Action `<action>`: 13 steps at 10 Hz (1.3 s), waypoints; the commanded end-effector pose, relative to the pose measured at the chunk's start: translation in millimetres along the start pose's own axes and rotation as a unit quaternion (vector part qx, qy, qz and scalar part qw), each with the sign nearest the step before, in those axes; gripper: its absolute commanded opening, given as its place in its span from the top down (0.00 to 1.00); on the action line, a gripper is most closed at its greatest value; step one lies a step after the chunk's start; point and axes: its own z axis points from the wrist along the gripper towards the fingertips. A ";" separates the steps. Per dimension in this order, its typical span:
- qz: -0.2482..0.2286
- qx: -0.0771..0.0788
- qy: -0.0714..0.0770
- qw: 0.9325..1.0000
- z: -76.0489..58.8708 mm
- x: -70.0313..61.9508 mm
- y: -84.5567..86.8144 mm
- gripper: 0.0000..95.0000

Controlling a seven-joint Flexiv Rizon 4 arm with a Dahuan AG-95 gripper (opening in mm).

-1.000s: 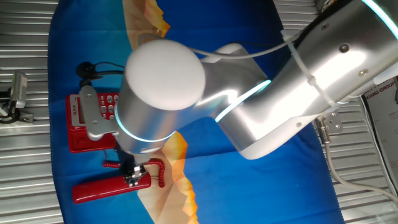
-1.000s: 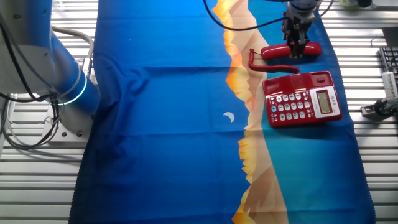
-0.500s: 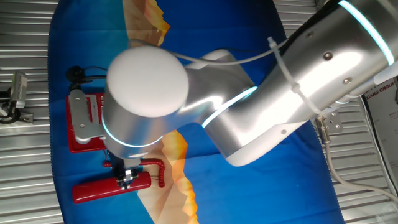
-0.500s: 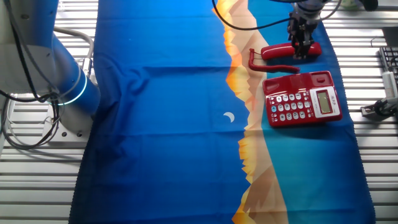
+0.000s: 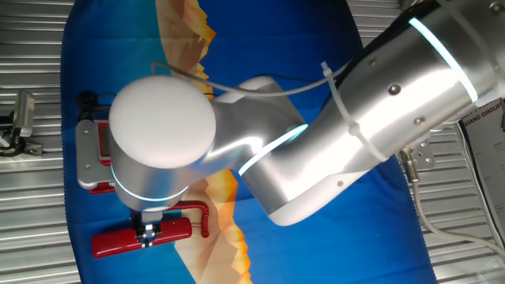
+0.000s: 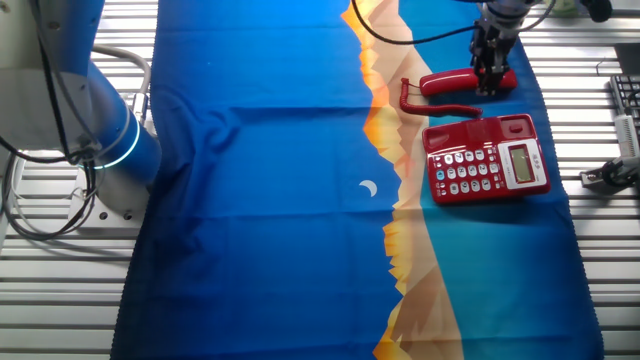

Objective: Place the handset of the telephone on the corresponding phone cradle

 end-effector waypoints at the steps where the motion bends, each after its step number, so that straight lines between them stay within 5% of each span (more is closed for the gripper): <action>1: 0.006 0.004 0.001 1.000 0.6 -3.0 4.0 0.40; 10: 0.010 0.003 -0.005 1.000 10.2 -9.7 15.1 0.40; 11: 0.007 0.005 -0.007 1.000 11.3 -10.6 15.8 0.20; 13: 0.006 0.004 -0.008 1.000 13.3 -11.9 16.8 0.20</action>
